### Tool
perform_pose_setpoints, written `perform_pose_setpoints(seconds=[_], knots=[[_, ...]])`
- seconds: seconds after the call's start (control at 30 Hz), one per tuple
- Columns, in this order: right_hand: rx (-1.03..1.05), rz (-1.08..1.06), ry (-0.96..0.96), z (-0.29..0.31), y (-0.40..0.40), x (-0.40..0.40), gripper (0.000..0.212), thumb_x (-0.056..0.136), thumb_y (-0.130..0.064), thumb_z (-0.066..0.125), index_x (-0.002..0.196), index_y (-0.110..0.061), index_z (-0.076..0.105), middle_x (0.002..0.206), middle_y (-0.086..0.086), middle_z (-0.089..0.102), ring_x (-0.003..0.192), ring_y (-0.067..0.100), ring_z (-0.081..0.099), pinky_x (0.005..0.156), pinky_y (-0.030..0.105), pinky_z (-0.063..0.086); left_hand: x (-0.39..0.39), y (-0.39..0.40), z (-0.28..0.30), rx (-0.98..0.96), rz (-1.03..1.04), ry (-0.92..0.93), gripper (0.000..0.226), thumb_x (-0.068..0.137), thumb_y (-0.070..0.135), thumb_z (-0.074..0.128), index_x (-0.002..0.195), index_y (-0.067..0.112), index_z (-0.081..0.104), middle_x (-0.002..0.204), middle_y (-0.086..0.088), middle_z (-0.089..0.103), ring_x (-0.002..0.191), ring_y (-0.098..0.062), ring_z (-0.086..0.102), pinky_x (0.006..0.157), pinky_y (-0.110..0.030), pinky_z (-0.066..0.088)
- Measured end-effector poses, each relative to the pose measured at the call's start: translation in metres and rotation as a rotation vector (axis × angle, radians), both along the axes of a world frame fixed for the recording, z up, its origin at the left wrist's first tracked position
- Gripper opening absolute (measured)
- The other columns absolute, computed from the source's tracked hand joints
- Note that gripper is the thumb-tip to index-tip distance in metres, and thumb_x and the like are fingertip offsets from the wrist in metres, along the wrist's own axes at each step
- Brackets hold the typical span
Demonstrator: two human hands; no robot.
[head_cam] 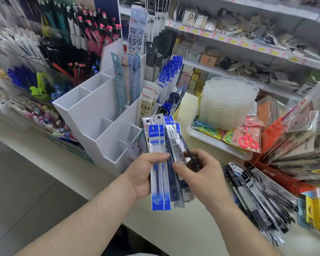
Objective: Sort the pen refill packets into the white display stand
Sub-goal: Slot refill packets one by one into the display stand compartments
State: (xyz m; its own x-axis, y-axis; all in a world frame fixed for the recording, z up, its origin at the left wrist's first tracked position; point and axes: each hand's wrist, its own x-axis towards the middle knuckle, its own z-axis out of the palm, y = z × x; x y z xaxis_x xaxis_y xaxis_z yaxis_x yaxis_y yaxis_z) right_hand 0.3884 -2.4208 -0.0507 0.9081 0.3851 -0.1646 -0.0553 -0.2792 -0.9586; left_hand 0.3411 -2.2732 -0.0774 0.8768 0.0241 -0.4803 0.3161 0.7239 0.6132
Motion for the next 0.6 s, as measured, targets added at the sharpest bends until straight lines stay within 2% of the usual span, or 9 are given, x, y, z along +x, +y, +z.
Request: perform_pose_setpoints(seconds=[0.1,0.2,0.27,0.33,0.4,0.5,0.6], knots=[[-0.012,0.002,-0.029,0.000,-0.003,0.001,0.018,0.077,-0.021,0.082,0.088,-0.028,0.070,0.079,-0.004,0.072,0.071,0.018,0.067,0.061,0.029,0.060,0.002,-0.004,0.001,0.020,0.012,0.015,0.034,0.074,0.017,0.062,0.106,0.011,0.074,0.110,-0.019,0.071,0.088,-0.032,0.070,0.082,-0.046,0.056],[-0.049,0.000,-0.057,-0.001,-0.004,0.005,0.017,0.080,-0.016,0.080,0.089,-0.026,0.069,0.080,-0.007,0.073,0.074,0.016,0.068,0.066,0.031,0.059,0.003,-0.005,0.001,0.000,-0.003,0.008,0.031,0.073,0.014,0.065,0.102,0.010,0.075,0.105,-0.019,0.072,0.086,-0.032,0.071,0.078,-0.045,0.058],[0.012,-0.007,0.010,-0.001,-0.005,0.008,0.014,0.084,-0.009,0.075,0.090,-0.020,0.070,0.081,-0.005,0.074,0.073,0.012,0.069,0.064,0.027,0.057,0.004,-0.005,0.001,-0.012,-0.006,-0.001,0.032,0.072,0.010,0.068,0.103,0.010,0.076,0.108,-0.019,0.071,0.089,-0.033,0.071,0.081,-0.047,0.058],[0.085,-0.013,0.113,0.001,-0.007,0.011,0.012,0.087,-0.005,0.071,0.092,-0.016,0.071,0.081,-0.005,0.075,0.068,0.005,0.068,0.056,0.017,0.050,0.005,-0.004,-0.002,-0.019,0.000,-0.002,0.043,0.072,0.016,0.066,0.114,0.009,0.071,0.115,-0.021,0.069,0.094,-0.034,0.069,0.088,-0.050,0.055],[0.115,-0.015,0.185,0.003,-0.009,0.014,0.011,0.090,-0.005,0.068,0.093,-0.014,0.071,0.080,-0.003,0.074,0.063,0.003,0.063,0.051,0.012,0.043,0.006,-0.005,-0.003,-0.019,0.001,-0.001,0.047,0.072,0.018,0.065,0.118,0.009,0.069,0.115,-0.020,0.069,0.093,-0.034,0.069,0.086,-0.049,0.057],[0.146,-0.008,0.262,0.003,-0.009,0.014,0.009,0.093,-0.006,0.063,0.097,-0.012,0.069,0.079,0.003,0.070,0.062,0.009,0.058,0.050,0.017,0.041,0.007,-0.009,-0.004,-0.003,0.008,-0.022,0.036,0.072,0.018,0.066,0.106,0.012,0.076,0.110,-0.019,0.072,0.087,-0.032,0.072,0.078,-0.045,0.059],[0.148,-0.013,0.287,0.003,-0.008,0.015,0.010,0.094,-0.007,0.063,0.099,-0.014,0.068,0.082,0.004,0.072,0.070,0.013,0.060,0.060,0.027,0.046,0.009,-0.013,-0.004,0.049,0.019,-0.031,0.029,0.072,0.014,0.069,0.100,0.012,0.078,0.104,-0.018,0.074,0.084,-0.030,0.073,0.074,-0.043,0.062]])
